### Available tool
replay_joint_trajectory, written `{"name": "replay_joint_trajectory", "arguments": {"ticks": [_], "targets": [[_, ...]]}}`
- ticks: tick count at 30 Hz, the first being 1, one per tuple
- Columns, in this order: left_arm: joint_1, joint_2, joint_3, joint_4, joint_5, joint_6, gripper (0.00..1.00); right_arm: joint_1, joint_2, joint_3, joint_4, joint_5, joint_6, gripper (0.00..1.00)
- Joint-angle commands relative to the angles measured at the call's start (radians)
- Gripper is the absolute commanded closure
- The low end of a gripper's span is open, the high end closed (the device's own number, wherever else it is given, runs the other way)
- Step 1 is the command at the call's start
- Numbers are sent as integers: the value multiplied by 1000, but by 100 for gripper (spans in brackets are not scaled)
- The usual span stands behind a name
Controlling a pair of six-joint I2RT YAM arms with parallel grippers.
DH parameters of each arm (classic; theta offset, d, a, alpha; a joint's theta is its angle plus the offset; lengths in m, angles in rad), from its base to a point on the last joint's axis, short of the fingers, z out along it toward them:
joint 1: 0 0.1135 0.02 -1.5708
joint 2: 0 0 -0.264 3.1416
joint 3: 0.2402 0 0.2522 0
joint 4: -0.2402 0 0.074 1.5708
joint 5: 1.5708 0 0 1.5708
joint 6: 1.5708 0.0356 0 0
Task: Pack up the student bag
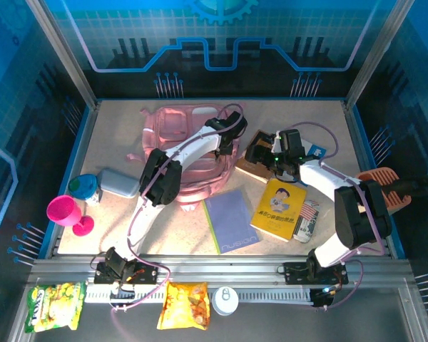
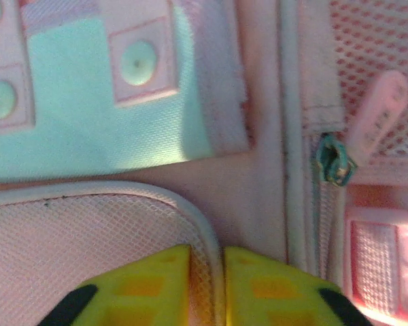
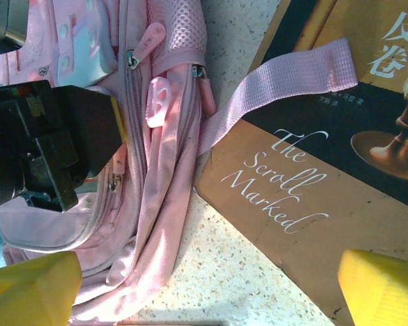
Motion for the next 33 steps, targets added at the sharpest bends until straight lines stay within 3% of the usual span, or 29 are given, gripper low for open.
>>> {"name": "replay_joint_trajectory", "arguments": {"ticks": [1,3,8,16,25,30,33], "targets": [[8,-5,22,-58,-11,27,91,-20,15,-4,24,-26,-1,4],[8,-50,8,-42,7,72,99,-27,25,7,37,-36,-19,6],[13,-215,-94,34,42,197,100,-31,62,40,108,-85,-112,9],[28,-513,-349,212,124,352,100,-7,146,115,207,-267,-228,25],[108,-686,-511,342,233,364,100,44,175,119,322,-350,-259,33],[128,-709,-527,357,255,345,100,44,173,42,490,-364,-266,47],[132,-711,-526,356,261,336,100,43,172,-27,608,-355,-244,49]]}}
